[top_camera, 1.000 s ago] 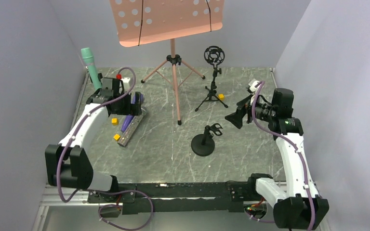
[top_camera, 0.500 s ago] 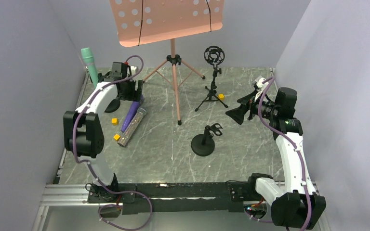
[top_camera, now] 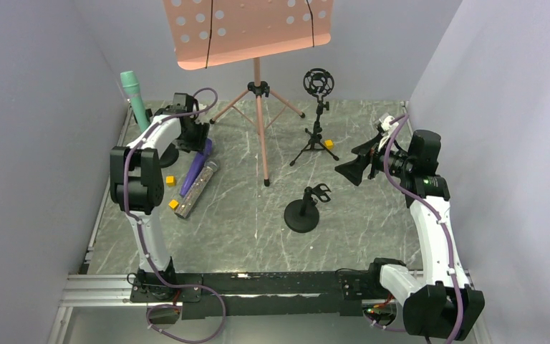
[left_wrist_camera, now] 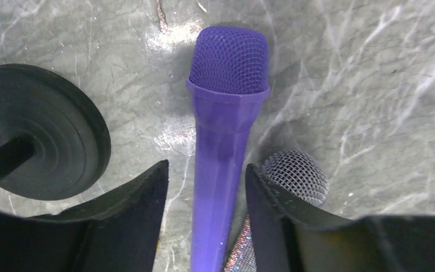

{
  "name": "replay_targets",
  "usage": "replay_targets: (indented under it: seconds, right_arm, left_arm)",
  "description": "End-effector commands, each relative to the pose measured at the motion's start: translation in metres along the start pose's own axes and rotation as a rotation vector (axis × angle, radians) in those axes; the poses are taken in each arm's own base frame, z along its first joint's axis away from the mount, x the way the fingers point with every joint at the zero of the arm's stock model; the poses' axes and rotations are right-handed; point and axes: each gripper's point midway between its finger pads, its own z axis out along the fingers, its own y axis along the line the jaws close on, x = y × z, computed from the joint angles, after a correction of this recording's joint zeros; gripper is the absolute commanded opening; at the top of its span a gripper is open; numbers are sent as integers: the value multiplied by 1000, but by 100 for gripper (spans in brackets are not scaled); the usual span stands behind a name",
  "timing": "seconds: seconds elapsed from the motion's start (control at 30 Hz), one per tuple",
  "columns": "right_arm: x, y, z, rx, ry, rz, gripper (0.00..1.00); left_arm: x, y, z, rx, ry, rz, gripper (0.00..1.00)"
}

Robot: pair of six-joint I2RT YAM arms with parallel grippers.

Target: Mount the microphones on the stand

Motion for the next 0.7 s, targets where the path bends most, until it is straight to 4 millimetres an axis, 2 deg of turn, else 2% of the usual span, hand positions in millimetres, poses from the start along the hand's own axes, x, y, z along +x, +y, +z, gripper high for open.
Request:
replay_targets:
  seconds: [0.0,0.4,0.53,0.67]
  right_arm:
    - [-3,-2,2,-19,-20,-18,100]
    - [3,-4,5,-28,-10,-5,100]
    - [5,-6,7,-30,-4,1,100]
    - [6,-7,7,-28,-2,-1,100]
  left_arm:
    - [1,1,6,29,32,19,55]
    - [16,0,28,50,103,33,54]
    - [12,6,23,24,79,30,33]
    - [-1,7,1,17,19,26,17]
